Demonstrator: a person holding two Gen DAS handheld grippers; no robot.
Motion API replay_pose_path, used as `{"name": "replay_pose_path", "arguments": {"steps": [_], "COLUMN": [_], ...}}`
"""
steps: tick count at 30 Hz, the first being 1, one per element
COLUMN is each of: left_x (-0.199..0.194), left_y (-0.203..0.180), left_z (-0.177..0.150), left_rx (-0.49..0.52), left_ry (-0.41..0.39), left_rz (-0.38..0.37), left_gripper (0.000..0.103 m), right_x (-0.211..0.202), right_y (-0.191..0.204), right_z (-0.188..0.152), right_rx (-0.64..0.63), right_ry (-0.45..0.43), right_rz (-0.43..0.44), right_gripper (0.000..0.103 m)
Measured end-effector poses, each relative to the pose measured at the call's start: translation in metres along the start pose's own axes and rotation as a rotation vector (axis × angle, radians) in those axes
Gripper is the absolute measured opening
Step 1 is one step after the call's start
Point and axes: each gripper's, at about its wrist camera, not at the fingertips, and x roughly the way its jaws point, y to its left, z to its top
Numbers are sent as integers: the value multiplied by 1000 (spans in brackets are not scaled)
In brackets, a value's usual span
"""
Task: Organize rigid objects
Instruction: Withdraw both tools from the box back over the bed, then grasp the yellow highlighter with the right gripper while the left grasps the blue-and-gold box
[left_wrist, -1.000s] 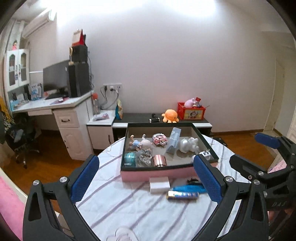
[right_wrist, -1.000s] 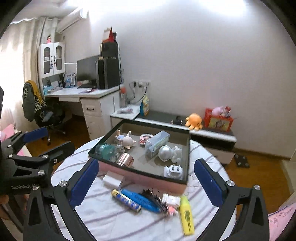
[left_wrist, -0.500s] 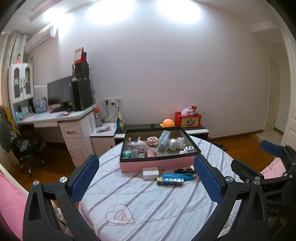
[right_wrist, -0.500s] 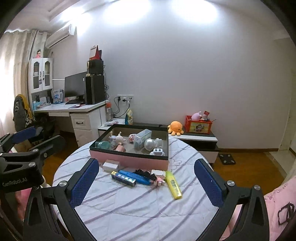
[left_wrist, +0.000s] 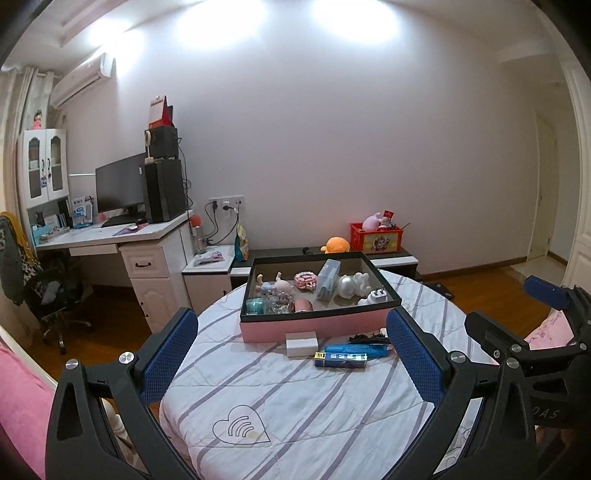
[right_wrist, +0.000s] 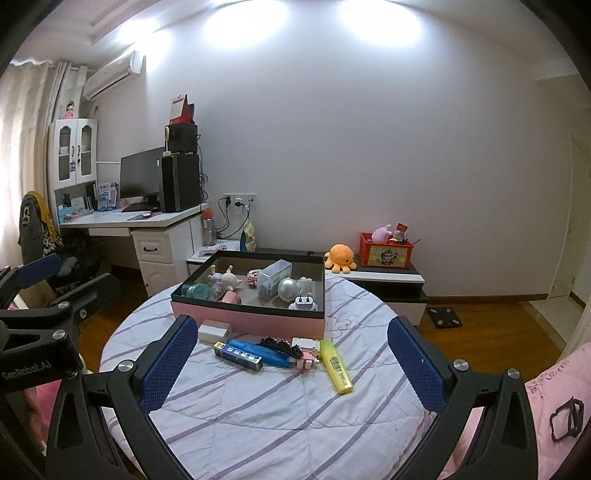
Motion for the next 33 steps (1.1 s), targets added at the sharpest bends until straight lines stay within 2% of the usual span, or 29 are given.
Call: {"name": "replay_pose_path", "arguments": {"steps": [13,18,25,27,33], "left_x": [26,55,109,124,155], "left_y": [3,12,24,27,27], "left_z": [-8,-22,-52,-61,-78], "left_rx": [8,-12,-74,-84,-103], "left_ry": [53,134,295,337,431], "left_rz": [15,24,-29,-28,-42], "left_gripper": [103,103,103,103,103], "right_x": [22,48,117,131,161], "right_y": [-5,-18,-36,-38,-62], "right_z": [-6,-20,-55,-62,-76], "right_rx": [8,24,45,41,52], "right_ry": [49,123,325,363,434], "right_rz": [-5,-35,-25,-19,-71], "right_gripper": [103,103,103,103,103]}}
